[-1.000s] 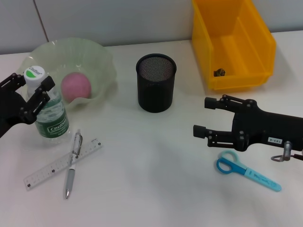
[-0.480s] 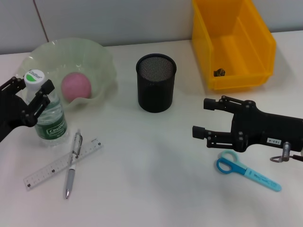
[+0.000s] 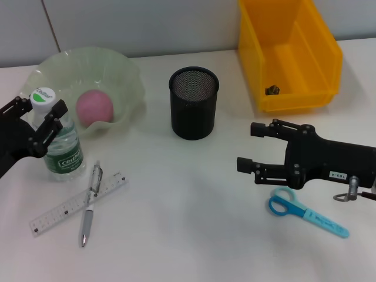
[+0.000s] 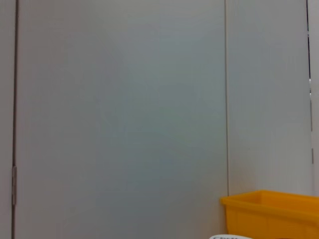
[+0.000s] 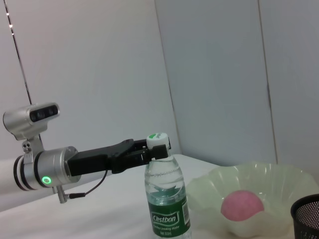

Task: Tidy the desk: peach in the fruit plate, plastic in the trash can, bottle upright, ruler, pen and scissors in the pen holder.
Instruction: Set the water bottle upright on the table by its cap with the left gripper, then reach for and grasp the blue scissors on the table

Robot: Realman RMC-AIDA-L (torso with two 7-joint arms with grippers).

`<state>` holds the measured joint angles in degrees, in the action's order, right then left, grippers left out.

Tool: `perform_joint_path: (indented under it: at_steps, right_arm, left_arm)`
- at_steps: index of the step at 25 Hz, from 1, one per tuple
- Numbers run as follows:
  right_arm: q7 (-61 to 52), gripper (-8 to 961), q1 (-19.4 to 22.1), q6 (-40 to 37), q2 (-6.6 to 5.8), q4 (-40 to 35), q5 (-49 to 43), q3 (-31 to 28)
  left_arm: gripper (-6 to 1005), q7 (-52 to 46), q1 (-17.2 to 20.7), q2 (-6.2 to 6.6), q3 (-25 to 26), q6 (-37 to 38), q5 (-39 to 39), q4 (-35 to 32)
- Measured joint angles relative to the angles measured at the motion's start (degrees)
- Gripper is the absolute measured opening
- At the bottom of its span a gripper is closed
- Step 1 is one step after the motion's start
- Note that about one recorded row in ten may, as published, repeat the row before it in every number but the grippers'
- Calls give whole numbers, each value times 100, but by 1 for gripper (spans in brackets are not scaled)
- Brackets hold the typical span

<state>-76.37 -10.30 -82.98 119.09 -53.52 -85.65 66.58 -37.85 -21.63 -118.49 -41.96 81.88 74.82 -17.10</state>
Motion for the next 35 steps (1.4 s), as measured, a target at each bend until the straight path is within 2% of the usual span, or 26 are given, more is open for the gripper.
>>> perform_joint_path:
  at_steps: [15, 20, 31, 35]
  right_arm:
    - [-21, 834, -24, -25, 0, 9, -93, -24]
    - [-26, 834, -25, -22, 0, 9, -93, -18]
    - [-30, 834, -25, -8, 0, 9, -92, -27]
    - [-28, 833, 2, -12, 0, -10, -77, -43]
  left_arm:
    - [530, 276, -11, -8, -7, -102, -34, 151]
    - [724, 276, 47, -7, 0, -15, -59, 120]
    - [815, 257, 148, 12, 41, 180, -123, 95]
    - [815, 255, 377, 12, 362, 632, -134, 85]
